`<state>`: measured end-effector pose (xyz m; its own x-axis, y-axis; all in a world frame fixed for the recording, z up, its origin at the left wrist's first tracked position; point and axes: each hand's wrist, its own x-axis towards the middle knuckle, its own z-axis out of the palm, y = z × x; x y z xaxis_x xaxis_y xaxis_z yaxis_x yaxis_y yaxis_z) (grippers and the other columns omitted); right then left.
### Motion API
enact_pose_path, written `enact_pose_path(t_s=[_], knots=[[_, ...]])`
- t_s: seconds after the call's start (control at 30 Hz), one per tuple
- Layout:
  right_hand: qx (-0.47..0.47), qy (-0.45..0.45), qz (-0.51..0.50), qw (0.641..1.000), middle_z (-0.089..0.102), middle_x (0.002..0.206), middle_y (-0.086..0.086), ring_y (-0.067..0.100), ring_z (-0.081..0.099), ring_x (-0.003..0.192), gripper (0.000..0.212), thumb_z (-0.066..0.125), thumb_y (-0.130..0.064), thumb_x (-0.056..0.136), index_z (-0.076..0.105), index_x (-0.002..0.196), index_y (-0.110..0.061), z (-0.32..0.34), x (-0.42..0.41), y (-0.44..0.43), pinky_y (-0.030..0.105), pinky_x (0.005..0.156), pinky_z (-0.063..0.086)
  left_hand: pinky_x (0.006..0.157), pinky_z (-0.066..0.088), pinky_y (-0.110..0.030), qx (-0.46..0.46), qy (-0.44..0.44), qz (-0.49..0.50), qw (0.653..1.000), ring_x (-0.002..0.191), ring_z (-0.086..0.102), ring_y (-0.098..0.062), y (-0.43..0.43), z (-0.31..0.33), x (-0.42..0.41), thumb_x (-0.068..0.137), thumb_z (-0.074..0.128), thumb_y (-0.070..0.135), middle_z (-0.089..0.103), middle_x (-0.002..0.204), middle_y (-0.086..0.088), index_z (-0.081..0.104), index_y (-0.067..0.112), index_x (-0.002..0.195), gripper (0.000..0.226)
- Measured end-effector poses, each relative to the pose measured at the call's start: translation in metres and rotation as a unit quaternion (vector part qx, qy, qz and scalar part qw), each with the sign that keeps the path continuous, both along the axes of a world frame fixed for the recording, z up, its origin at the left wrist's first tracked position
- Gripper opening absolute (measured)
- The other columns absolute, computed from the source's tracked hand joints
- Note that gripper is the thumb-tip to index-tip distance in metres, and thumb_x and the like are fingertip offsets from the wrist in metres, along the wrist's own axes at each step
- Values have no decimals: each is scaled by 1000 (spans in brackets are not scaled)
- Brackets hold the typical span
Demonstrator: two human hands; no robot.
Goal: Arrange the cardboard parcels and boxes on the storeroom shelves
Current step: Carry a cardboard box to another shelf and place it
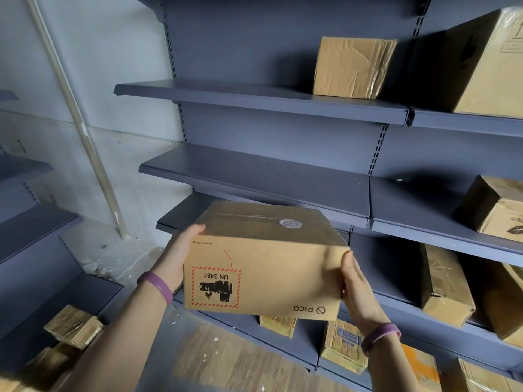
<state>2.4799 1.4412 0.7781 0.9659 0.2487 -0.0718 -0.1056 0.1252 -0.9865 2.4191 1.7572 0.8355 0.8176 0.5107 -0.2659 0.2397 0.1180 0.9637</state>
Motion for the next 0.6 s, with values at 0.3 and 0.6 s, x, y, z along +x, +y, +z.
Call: enact_pose_path(t_s=[0.3,0.6], knots=[[10,23,-79,997,65,100,7,17,63,82,64,82,-53,70,55,107,-9,4,8,1,41,80,50,95,46,-49,-71,-52,-58,994,108,64,-36,16,-9,-13,85,61,11,70,118,-21,58,1,130,47],[9,-42,4,999,65,124,8,26,61,114,57,69,-3,87,54,134,-31,-21,22,-13,40,89,52,92,48,-43,-1,-25,-77,997,109,61,-20,14,9,-3,82,59,74,69,115,0,62,27,124,63]])
